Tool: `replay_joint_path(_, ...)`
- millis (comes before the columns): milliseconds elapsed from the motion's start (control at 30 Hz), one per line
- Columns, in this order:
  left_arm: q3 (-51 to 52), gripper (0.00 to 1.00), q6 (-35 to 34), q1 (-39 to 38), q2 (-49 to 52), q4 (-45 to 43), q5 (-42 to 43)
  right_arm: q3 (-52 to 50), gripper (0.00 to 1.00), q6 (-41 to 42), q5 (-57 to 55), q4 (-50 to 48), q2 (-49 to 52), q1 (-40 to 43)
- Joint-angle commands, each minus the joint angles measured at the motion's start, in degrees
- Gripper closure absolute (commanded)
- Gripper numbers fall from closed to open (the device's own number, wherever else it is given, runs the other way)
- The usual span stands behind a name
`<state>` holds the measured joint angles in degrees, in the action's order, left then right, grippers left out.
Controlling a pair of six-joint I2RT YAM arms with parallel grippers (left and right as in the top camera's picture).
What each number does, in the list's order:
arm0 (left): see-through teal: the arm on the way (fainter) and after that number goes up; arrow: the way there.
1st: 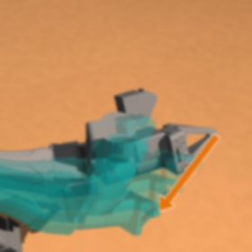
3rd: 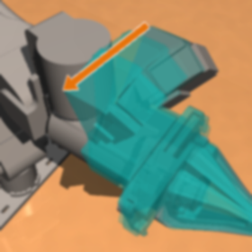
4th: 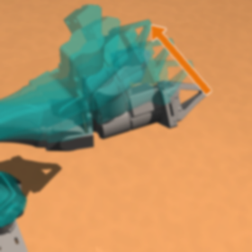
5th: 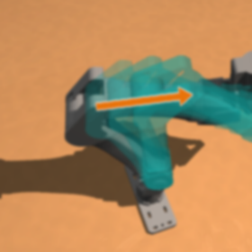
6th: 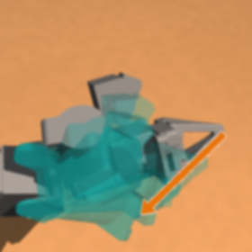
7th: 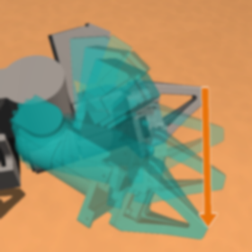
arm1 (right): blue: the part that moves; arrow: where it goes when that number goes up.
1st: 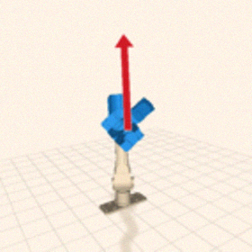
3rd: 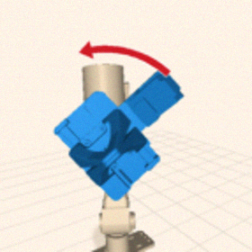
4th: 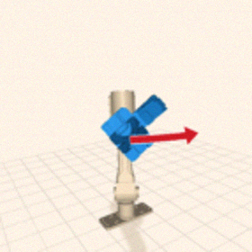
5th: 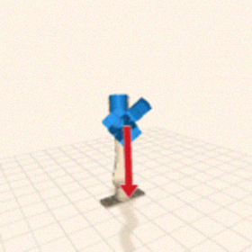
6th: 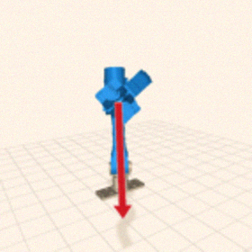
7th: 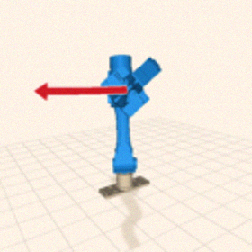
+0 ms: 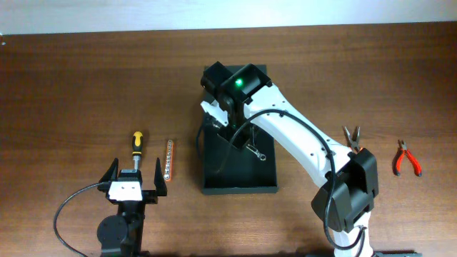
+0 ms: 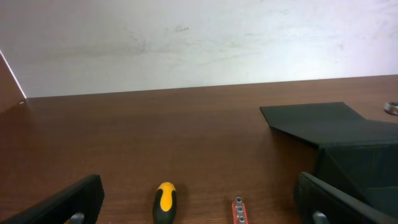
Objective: Pack container
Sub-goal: 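Lift the wrench with the right gripper and carry it over the box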
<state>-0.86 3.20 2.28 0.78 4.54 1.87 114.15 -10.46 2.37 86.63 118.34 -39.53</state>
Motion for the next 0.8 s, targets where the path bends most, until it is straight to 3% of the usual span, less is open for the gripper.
replay_joint_path(0, 0.3, 0.01, -0.2, 0.2, -0.4, 0.1, -0.2, -0.5, 0.96, 0.5, 3.7, 1.7, -0.1, -0.3)
replay_joint_path(367, 0.3, 0.01, -0.2, 0.2, -0.4, 0.1, -0.2, -0.5, 0.96, 2.3, 4.9, 10.4, -1.6, -0.3)
replay_joint_path(767, 0.3, 0.01, -0.2, 0.2, -0.4, 0.1, -0.2, -0.5, 0.96, 8.0, 4.4, 10.7, -14.4, -1.0)
